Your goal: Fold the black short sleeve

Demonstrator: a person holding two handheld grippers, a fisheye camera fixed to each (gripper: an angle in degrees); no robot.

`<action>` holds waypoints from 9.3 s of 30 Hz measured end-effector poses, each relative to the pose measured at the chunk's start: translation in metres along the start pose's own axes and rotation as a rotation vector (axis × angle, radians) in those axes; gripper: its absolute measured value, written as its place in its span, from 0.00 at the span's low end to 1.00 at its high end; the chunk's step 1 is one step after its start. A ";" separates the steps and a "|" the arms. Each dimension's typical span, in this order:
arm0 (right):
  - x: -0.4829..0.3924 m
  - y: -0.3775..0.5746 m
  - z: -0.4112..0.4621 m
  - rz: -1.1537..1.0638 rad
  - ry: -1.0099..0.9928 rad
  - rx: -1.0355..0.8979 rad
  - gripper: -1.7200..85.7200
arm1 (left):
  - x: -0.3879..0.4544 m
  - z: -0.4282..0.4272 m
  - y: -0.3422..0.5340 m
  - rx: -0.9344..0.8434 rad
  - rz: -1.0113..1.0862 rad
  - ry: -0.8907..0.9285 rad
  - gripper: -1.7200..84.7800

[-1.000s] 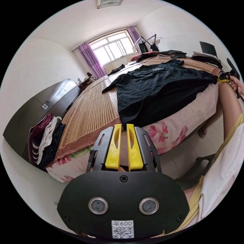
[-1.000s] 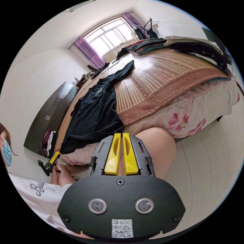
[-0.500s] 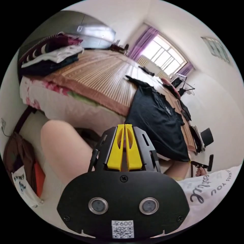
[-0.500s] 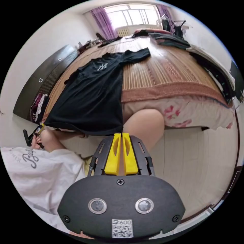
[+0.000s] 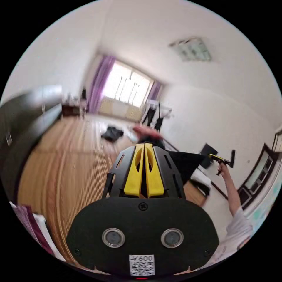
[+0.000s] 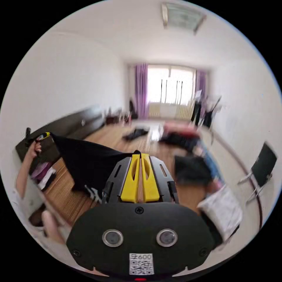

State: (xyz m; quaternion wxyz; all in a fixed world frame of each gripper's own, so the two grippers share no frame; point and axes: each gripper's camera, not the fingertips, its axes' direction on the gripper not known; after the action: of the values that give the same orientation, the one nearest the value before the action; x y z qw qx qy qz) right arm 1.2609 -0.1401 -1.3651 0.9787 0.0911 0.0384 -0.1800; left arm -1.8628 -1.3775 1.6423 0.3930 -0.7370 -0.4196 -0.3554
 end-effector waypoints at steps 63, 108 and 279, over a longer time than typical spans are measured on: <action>0.078 0.334 -0.062 0.366 -0.371 -0.864 0.01 | -0.281 -0.239 0.504 -0.519 -0.553 -0.198 0.04; -0.195 -0.042 0.310 0.129 -0.251 -0.687 0.01 | -0.286 0.199 0.451 -0.555 0.183 -0.368 0.03; 0.042 0.153 0.316 0.393 -0.518 -0.806 0.01 | -0.576 0.125 0.882 -0.731 0.190 -0.353 0.03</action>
State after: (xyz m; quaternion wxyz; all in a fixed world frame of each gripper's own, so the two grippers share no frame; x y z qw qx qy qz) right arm 1.3683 -0.0747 -1.0349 0.9289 -0.3350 -0.1568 0.0195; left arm -1.2748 -1.7626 0.8479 0.0585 -0.9131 -0.2568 -0.3112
